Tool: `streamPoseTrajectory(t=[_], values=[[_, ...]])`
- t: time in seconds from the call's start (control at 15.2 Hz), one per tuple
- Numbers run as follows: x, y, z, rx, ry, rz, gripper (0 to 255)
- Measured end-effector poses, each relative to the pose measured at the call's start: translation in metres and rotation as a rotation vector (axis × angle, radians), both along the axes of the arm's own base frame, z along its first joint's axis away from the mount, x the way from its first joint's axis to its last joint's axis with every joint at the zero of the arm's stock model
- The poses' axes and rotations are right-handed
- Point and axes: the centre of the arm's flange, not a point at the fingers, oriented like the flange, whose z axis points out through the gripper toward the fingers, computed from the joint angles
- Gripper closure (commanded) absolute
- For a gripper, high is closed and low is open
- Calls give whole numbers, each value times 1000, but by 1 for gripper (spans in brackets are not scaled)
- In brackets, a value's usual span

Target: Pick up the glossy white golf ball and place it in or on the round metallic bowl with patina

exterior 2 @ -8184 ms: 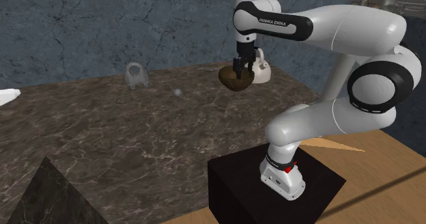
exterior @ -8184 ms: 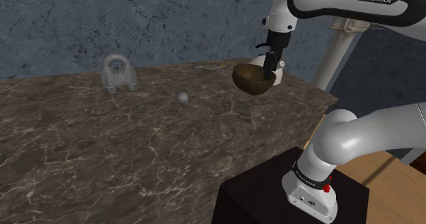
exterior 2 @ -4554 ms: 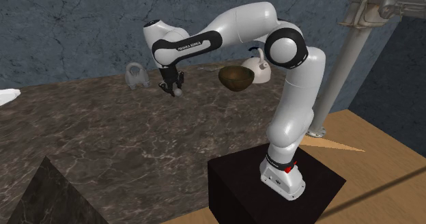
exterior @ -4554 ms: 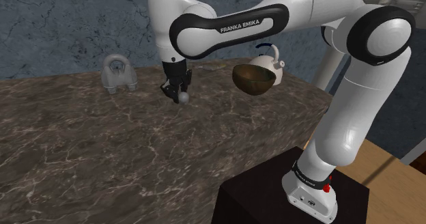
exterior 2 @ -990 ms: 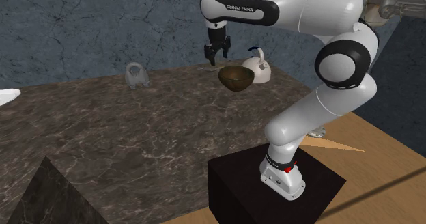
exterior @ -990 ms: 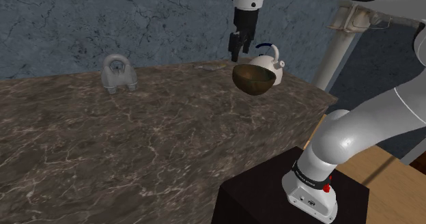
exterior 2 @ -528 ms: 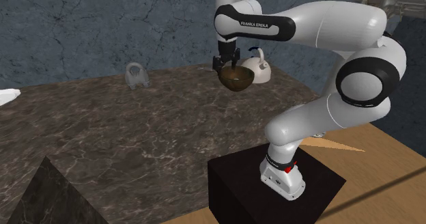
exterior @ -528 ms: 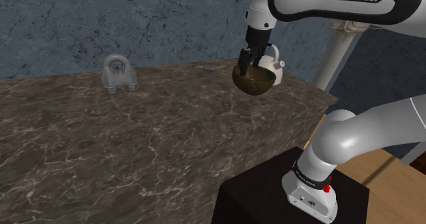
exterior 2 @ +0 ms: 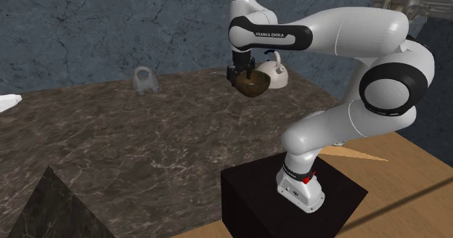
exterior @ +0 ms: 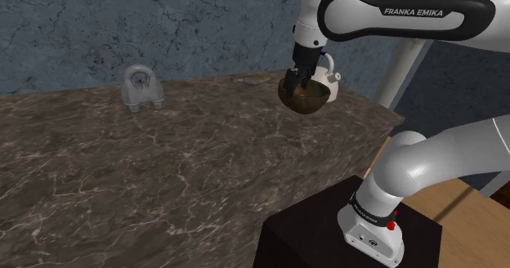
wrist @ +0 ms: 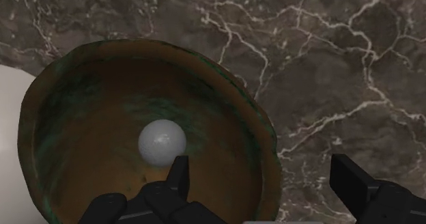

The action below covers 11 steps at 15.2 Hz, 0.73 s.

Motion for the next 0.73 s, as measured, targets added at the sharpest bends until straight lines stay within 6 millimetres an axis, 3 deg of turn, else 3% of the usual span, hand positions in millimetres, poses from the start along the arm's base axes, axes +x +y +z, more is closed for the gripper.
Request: streamPoseTrajectory(t=[0.2,0.26,0.73], values=[[0,0,0,0,0,0,0],[0,0,0,0,0,0,255],[0,0,1,1,-2,1,255]])
